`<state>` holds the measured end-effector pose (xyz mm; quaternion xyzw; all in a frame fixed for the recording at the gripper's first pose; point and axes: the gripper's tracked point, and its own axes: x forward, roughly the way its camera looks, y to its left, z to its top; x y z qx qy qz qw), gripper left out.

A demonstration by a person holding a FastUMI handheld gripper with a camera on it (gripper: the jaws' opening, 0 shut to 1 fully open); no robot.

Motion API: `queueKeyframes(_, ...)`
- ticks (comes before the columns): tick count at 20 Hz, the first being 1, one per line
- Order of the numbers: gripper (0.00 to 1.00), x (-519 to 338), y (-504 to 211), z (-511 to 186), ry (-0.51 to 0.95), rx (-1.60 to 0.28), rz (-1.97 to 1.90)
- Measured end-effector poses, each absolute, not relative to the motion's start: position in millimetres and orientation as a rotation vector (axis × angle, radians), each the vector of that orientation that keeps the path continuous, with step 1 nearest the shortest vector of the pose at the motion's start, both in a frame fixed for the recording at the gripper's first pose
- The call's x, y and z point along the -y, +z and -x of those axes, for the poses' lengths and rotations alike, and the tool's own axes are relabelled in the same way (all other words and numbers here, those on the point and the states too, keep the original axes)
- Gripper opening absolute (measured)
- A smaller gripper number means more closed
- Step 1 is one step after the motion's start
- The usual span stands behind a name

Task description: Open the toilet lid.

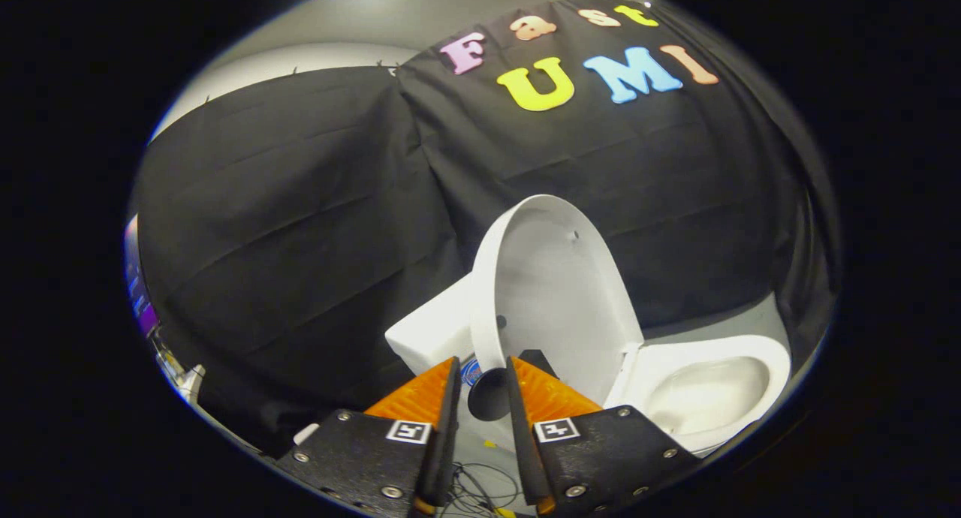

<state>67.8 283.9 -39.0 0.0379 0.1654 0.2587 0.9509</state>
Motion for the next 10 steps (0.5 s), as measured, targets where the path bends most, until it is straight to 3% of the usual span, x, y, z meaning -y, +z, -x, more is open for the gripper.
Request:
queueKeyframes(3,0.91,-240,6,-61,0.470,-0.178,0.024)
queueKeyframes(10,0.94,-132,50,-63,0.273,-0.117,0.002)
